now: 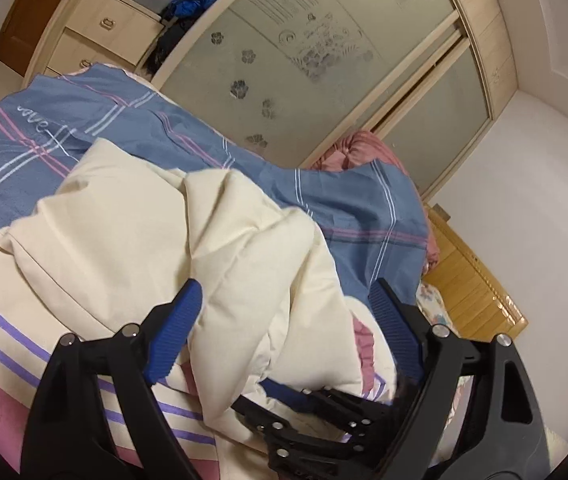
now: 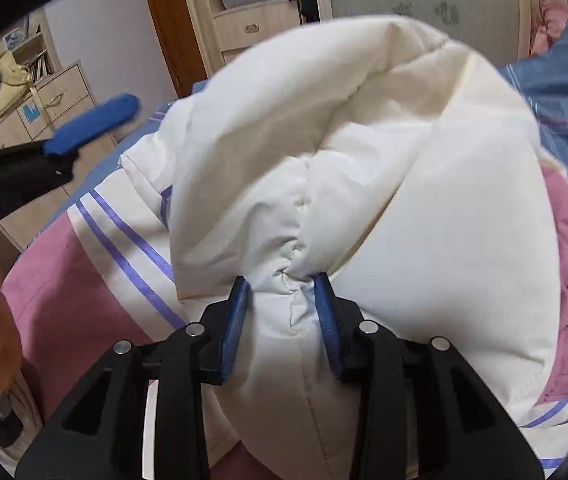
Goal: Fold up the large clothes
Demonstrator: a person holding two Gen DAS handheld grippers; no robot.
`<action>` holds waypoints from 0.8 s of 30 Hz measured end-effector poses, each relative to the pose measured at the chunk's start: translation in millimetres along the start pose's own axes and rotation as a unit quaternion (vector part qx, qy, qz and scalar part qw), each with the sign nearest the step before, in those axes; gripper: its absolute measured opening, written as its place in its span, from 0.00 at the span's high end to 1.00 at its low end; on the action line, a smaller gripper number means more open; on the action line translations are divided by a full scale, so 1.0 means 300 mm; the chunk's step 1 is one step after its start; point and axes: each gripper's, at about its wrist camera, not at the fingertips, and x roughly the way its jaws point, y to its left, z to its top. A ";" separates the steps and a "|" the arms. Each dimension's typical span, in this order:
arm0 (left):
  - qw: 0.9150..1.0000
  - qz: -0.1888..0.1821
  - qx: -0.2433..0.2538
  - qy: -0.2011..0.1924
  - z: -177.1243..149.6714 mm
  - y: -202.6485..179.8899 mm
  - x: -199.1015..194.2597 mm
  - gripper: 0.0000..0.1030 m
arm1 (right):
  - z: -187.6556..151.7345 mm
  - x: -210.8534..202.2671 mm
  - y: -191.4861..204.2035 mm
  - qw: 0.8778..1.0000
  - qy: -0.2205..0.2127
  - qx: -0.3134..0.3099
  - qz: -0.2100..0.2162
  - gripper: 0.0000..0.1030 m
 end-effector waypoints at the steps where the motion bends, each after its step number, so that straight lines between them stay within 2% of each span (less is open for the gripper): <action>1: 1.000 0.000 0.005 0.009 -0.005 -0.007 0.015 0.16 | 0.005 -0.026 -0.009 1.000 -0.002 0.006 0.009 0.58; 2: 1.000 -0.002 0.010 0.018 -0.014 -0.015 0.033 0.16 | 0.004 -0.060 -0.023 1.000 -0.002 0.016 0.024 0.53; 4: 0.999 -0.003 0.017 0.043 -0.036 -0.027 0.082 0.20 | 0.004 -0.119 -0.040 0.999 -0.003 0.026 0.032 0.52; 5: 0.998 0.009 0.018 0.054 -0.043 -0.029 0.102 0.26 | 0.002 -0.160 -0.055 0.999 -0.007 0.028 0.026 0.52; 6: 0.997 0.039 0.019 0.068 -0.052 -0.023 0.128 0.38 | -0.003 -0.201 -0.068 0.999 -0.014 0.029 0.020 0.52; 7: 0.993 0.084 0.016 0.082 -0.057 -0.007 0.153 0.48 | -0.011 -0.239 -0.082 0.999 -0.025 0.029 0.011 0.52; 8: 0.988 0.123 0.012 0.090 -0.060 0.012 0.169 0.67 | -0.014 -0.277 -0.096 0.999 -0.039 0.029 -0.004 0.52; 9: 0.982 0.160 0.006 0.095 -0.062 0.040 0.179 0.70 | -0.016 -0.302 -0.101 0.998 -0.051 0.030 -0.016 0.52; 10: 0.979 0.181 0.000 0.096 -0.062 0.060 0.182 0.69 | -0.012 -0.331 -0.115 0.997 -0.068 0.031 -0.030 0.52; 11: 0.974 0.203 -0.004 0.097 -0.061 0.077 0.183 0.60 | -0.006 -0.349 -0.138 0.996 -0.079 0.035 -0.037 0.52; 12: 0.973 0.206 -0.010 0.099 -0.063 0.094 0.184 0.58 | 0.000 -0.349 -0.156 0.995 -0.081 0.042 -0.041 0.52; 14: 0.972 0.209 -0.010 0.104 -0.066 0.095 0.188 0.58 | 0.006 -0.303 -0.178 0.995 -0.062 0.060 -0.055 0.53; 17: 0.966 0.235 0.023 0.108 -0.084 0.065 0.205 0.56 | -0.010 -0.112 -0.182 0.995 0.006 0.062 -0.084 0.53; 18: 0.964 0.241 0.026 0.109 -0.089 0.064 0.211 0.56 | -0.006 -0.106 -0.176 0.994 0.005 0.059 -0.088 0.53; 20: 0.969 0.226 0.013 0.103 -0.080 0.062 0.185 0.55 | 0.008 -0.159 -0.174 0.994 -0.012 0.067 -0.083 0.53; 22: 0.974 0.202 -0.002 0.100 -0.061 0.051 0.128 0.50 | -0.008 -0.235 -0.165 0.994 -0.039 0.084 -0.057 0.52; 24: 0.978 0.189 0.016 0.085 -0.046 0.008 0.058 0.45 | -0.033 -0.332 -0.148 0.994 -0.061 0.074 -0.051 0.51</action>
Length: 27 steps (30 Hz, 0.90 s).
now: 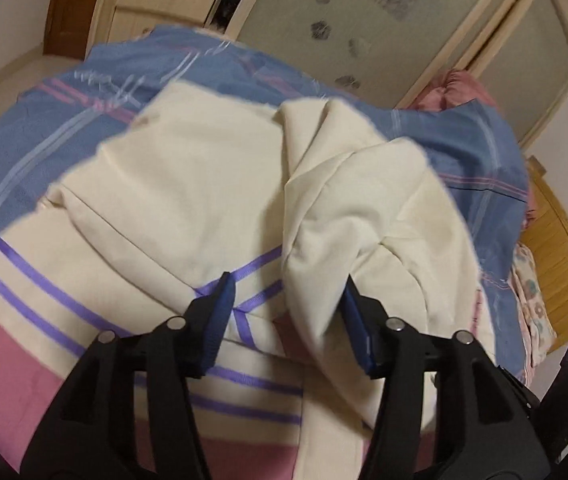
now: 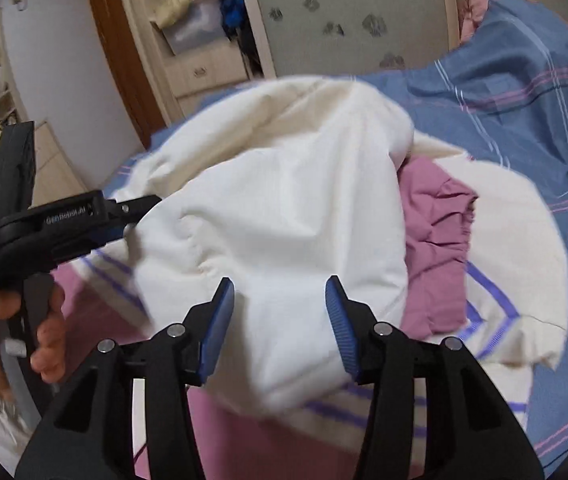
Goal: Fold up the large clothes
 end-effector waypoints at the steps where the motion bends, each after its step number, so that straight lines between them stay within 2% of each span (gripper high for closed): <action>1: 1.000 0.005 0.010 -0.009 -0.006 -0.007 -0.038 0.44 | -0.010 -0.010 0.009 1.000 0.004 -0.007 -0.010 0.50; 2: 1.000 0.012 0.016 -0.015 -0.020 -0.009 -0.065 0.42 | -0.030 -0.001 0.029 1.000 0.015 -0.013 -0.018 0.49; 4: 0.999 0.051 0.012 0.005 -0.079 0.002 -0.068 0.38 | -0.099 0.080 0.005 0.997 0.074 -0.008 -0.036 0.37; 5: 0.996 0.075 0.005 0.040 -0.129 0.018 -0.031 0.38 | -0.163 0.164 0.000 0.994 0.106 -0.001 -0.037 0.28; 6: 0.994 0.085 0.000 0.075 -0.176 0.036 -0.001 0.40 | -0.188 0.173 -0.023 0.992 0.119 0.028 -0.028 0.28; 7: 0.993 0.086 0.005 0.083 -0.224 0.042 -0.012 0.40 | -0.205 0.147 -0.021 0.992 0.114 0.043 -0.023 0.27; 9: 0.995 0.072 0.035 0.057 -0.290 0.030 -0.133 0.36 | -0.222 0.042 -0.013 0.994 0.100 0.053 0.003 0.24; 10: 0.995 0.067 0.044 0.051 -0.318 0.036 -0.204 0.33 | -0.241 -0.027 -0.012 0.995 0.083 0.053 0.014 0.20; 11: 0.995 0.072 0.049 0.043 -0.336 0.049 -0.262 0.22 | -0.255 -0.080 -0.015 0.996 0.072 0.054 0.016 0.09; 12: 0.994 0.091 0.053 0.029 -0.359 0.078 -0.338 0.15 | -0.284 -0.145 -0.040 0.997 0.059 0.055 0.008 0.04; 15: 0.988 0.154 0.027 0.011 -0.406 0.239 -0.514 0.13 | -0.423 -0.271 -0.128 0.994 0.066 0.085 -0.014 0.04; 17: 0.985 0.172 -0.030 0.010 -0.437 0.402 -0.617 0.13 | -0.540 -0.263 -0.239 0.987 0.093 0.131 -0.007 0.04; 18: 0.984 0.171 -0.057 0.010 -0.460 0.466 -0.656 0.13 | -0.618 -0.249 -0.301 0.979 0.119 0.166 -0.010 0.04; 20: 0.984 0.143 -0.102 0.009 -0.492 0.572 -0.723 0.13 | -0.767 -0.252 -0.353 0.963 0.149 0.223 0.010 0.04; 21: 0.988 0.110 -0.112 0.002 -0.508 0.600 -0.755 0.13 | -0.812 -0.242 -0.365 0.958 0.155 0.241 0.027 0.04; 22: 0.988 0.097 -0.117 -0.001 -0.516 0.610 -0.775 0.13 | -0.856 -0.232 -0.376 0.950 0.163 0.261 0.049 0.04; 25: 0.988 0.100 -0.116 -0.004 -0.523 0.605 -0.814 0.13 | -0.944 -0.182 -0.393 0.925 0.174 0.319 0.114 0.04; 27: 0.987 0.092 -0.129 -0.012 -0.533 0.611 -0.840 0.13 | -0.958 -0.160 -0.385 0.915 0.169 0.335 0.149 0.04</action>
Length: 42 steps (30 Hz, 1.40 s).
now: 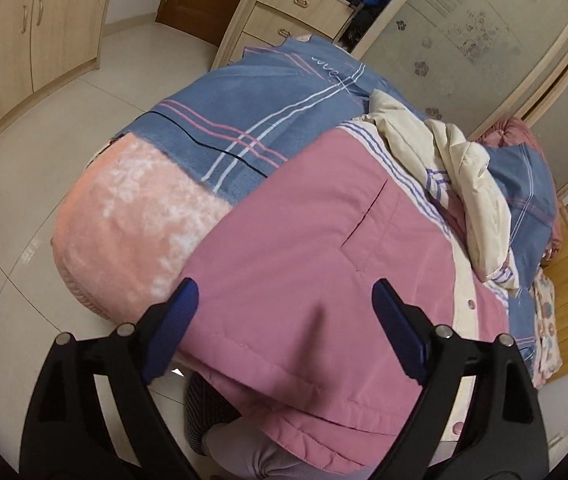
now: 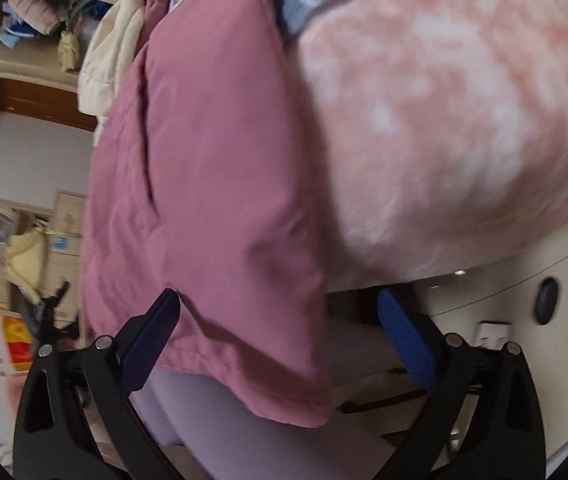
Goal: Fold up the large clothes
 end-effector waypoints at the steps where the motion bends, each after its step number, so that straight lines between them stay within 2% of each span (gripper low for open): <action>1: 1.000 -0.005 -0.010 0.000 0.004 0.004 0.002 0.13 | 0.001 0.012 0.005 1.000 0.001 -0.002 0.009 0.04; 3: 0.999 -0.014 -0.034 -0.002 -0.004 0.033 -0.015 0.13 | -0.005 0.025 0.030 1.000 0.004 -0.017 0.012 0.04; 6: 0.997 0.034 -0.059 -0.018 -0.011 0.081 -0.043 0.08 | -0.007 0.051 0.076 0.999 0.016 -0.037 0.016 0.04; 8: 0.995 0.021 -0.094 -0.016 -0.023 0.142 -0.048 0.08 | -0.010 0.065 0.091 0.999 0.019 -0.041 0.022 0.04; 10: 0.992 0.009 -0.127 0.009 -0.036 0.194 -0.022 0.08 | -0.013 0.072 0.107 0.999 0.020 -0.048 0.016 0.04; 14: 0.991 -0.009 -0.129 0.039 -0.062 0.198 0.058 0.08 | -0.011 0.079 0.139 0.998 0.022 -0.049 0.023 0.04; 15: 0.991 -0.018 -0.129 0.040 -0.069 0.191 0.072 0.08 | -0.014 0.073 0.131 0.998 0.020 -0.048 0.028 0.07; 16: 0.990 -0.038 -0.132 0.041 -0.076 0.182 0.091 0.10 | -0.015 0.067 0.129 0.998 0.013 -0.045 0.035 0.15; 17: 0.988 -0.057 -0.137 0.042 -0.081 0.173 0.107 0.25 | -0.017 0.060 0.128 0.998 0.007 -0.045 0.039 0.39; 18: 0.986 -0.066 -0.144 0.048 -0.087 0.166 0.122 0.40 | -0.016 0.053 0.129 0.998 0.006 -0.045 0.035 0.58; 19: 0.986 -0.056 -0.146 0.051 -0.090 0.162 0.124 0.46 | -0.015 0.042 0.121 0.998 0.007 -0.042 0.043 0.67; 20: 0.987 -0.058 -0.139 0.051 -0.090 0.156 0.117 0.58 | -0.014 0.023 0.116 0.997 0.006 -0.035 0.075 0.84; 21: 0.986 -0.079 -0.137 0.048 -0.085 0.155 0.101 0.78 | -0.011 -0.003 0.117 0.994 0.000 -0.030 0.105 0.87; 22: 0.980 -0.134 -0.141 0.041 -0.078 0.157 0.079 0.88 | -0.007 -0.027 0.124 0.992 -0.006 -0.033 0.125 0.88; 24: 0.968 -0.206 -0.141 0.020 -0.053 0.150 0.033 0.89 | 0.008 -0.094 0.176 0.983 -0.028 -0.058 0.173 0.89; 25: 0.965 -0.224 -0.132 0.012 -0.036 0.136 0.017 0.89 | 0.019 -0.126 0.204 0.977 -0.039 -0.069 0.196 0.89; 27: 0.954 -0.273 -0.123 0.000 0.009 0.100 -0.001 0.89 | 0.060 -0.195 0.275 0.963 -0.063 -0.088 0.248 0.89; 30: 0.932 -0.337 -0.132 -0.019 0.106 0.046 -0.009 0.89 | 0.149 -0.293 0.398 0.947 -0.103 -0.127 0.277 0.89; 31: 0.927 -0.349 -0.131 -0.026 0.145 0.023 -0.014 0.89 | 0.194 -0.325 0.440 0.942 -0.118 -0.135 0.283 0.89; 32: 0.924 -0.360 -0.126 -0.036 0.201 -0.013 -0.023 0.89 | 0.247 -0.351 0.476 0.938 -0.133 -0.139 0.287 0.90; 34: 0.923 -0.364 -0.111 -0.054 0.300 -0.083 -0.037 0.88 | 0.355 -0.386 0.515 0.934 -0.156 -0.134 0.294 0.90; 37: 0.930 -0.349 -0.092 -0.075 0.499 -0.246 -0.019 0.84 | 0.537 -0.406 0.549 0.933 -0.192 -0.115 0.282 0.90; 39: 0.939 -0.322 -0.081 -0.090 0.612 -0.354 0.006 0.76 | 0.692 -0.368 0.574 0.940 -0.214 -0.081 0.252 0.90; 40: 0.947 -0.294 -0.077 -0.107 0.659 -0.402 0.016 0.67 | 0.742 -0.351 0.564 0.943 -0.217 -0.060 0.246 0.89; 41: 0.955 -0.252 -0.080 -0.133 0.706 -0.440 0.025 0.27 | 0.826 -0.305 0.559 0.948 -0.223 -0.031 0.226 0.88; 42: 0.958 -0.215 -0.094 -0.162 0.738 -0.463 0.033 0.05 | 0.884 -0.272 0.539 0.953 -0.227 -0.018 0.202 0.83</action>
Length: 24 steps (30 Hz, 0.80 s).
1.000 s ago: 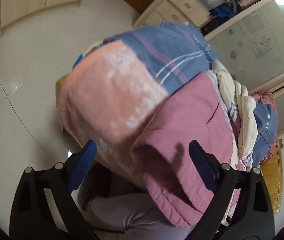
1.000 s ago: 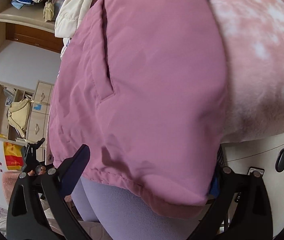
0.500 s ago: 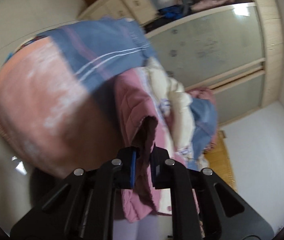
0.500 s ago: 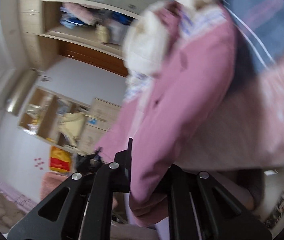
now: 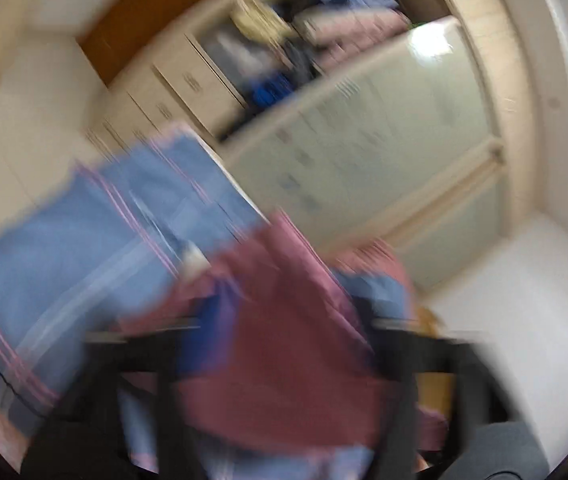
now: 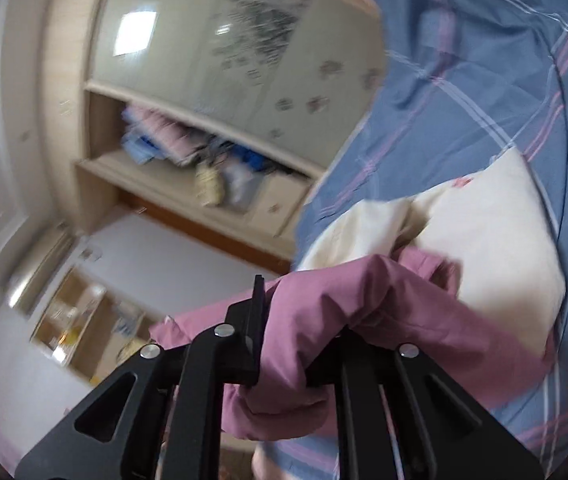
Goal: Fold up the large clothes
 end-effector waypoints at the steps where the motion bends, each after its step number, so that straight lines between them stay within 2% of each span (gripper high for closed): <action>1: 1.000 0.015 -0.005 -0.019 0.001 -0.011 0.016 0.05 | 0.018 0.037 -0.027 1.000 -0.002 0.003 -0.020 0.78; 2: 1.000 0.019 -0.001 -0.020 -0.014 -0.030 0.045 0.05 | 0.042 0.089 -0.072 0.999 -0.003 0.010 -0.044 0.57; 3: 1.000 0.015 0.015 -0.009 -0.038 -0.051 0.072 0.05 | 0.051 0.109 -0.114 0.998 -0.005 0.022 -0.060 0.27; 4: 0.999 0.021 0.045 0.004 -0.088 -0.083 0.105 0.05 | 0.047 0.111 -0.147 0.996 -0.017 0.037 -0.077 0.14; 5: 0.995 0.039 0.089 0.012 -0.154 -0.118 0.135 0.05 | 0.030 0.088 -0.179 0.993 -0.047 0.051 -0.094 0.03; 6: 0.989 0.057 0.134 0.017 -0.216 -0.143 0.155 0.05 | 0.018 0.061 -0.194 0.992 -0.070 0.048 -0.090 0.02; 8: 0.970 0.087 0.226 0.034 -0.358 -0.195 0.222 0.05 | -0.005 0.015 -0.198 0.990 -0.092 0.026 -0.104 0.02; 9: 0.955 0.102 0.275 0.054 -0.447 -0.218 0.283 0.07 | -0.016 -0.003 -0.184 0.990 -0.101 0.007 -0.103 0.02; 10: 0.945 0.113 0.300 0.067 -0.494 -0.230 0.326 0.10 | -0.035 -0.008 -0.157 0.989 -0.100 -0.026 -0.102 0.02; 11: 0.935 0.128 0.322 0.080 -0.543 -0.233 0.377 0.19 | -0.060 0.011 -0.115 0.987 -0.087 -0.071 -0.115 0.02; 12: 0.924 0.153 0.339 0.091 -0.590 -0.231 0.442 0.27 | -0.117 0.061 -0.036 0.976 -0.056 -0.151 -0.146 0.04; 13: 0.919 0.169 0.342 0.098 -0.613 -0.215 0.467 0.30 | -0.161 0.104 0.015 0.964 -0.034 -0.206 -0.163 0.11; 14: 0.918 0.189 0.332 0.106 -0.630 -0.194 0.519 0.34 | -0.223 0.165 0.074 0.947 -0.008 -0.265 -0.179 0.20; 15: 0.922 0.198 0.315 0.110 -0.638 -0.172 0.545 0.35 | -0.264 0.210 0.110 0.935 0.011 -0.301 -0.187 0.25; 17: 0.933 0.209 0.266 0.121 -0.646 -0.115 0.586 0.35 | -0.366 0.354 0.190 0.904 0.068 -0.377 -0.193 0.45; 18: 0.939 0.213 0.243 0.119 -0.647 -0.079 0.598 0.35 | -0.398 0.404 0.206 0.894 0.085 -0.395 -0.194 0.47; 20: 0.942 0.219 0.228 0.110 -0.661 -0.039 0.603 0.32 | -0.467 0.549 0.241 0.867 0.117 -0.439 -0.203 0.47; 22: 0.937 0.228 0.244 0.100 -0.663 -0.010 0.616 0.29 | -0.499 0.653 0.247 0.844 0.133 -0.473 -0.217 0.47; 23: 0.934 0.233 0.253 0.099 -0.661 -0.003 0.622 0.29 | -0.495 0.736 0.226 0.831 0.141 -0.481 -0.241 0.47; 24: 0.929 0.243 0.261 0.095 -0.655 0.005 0.632 0.29 | -0.474 0.788 0.198 0.825 0.138 -0.480 -0.265 0.47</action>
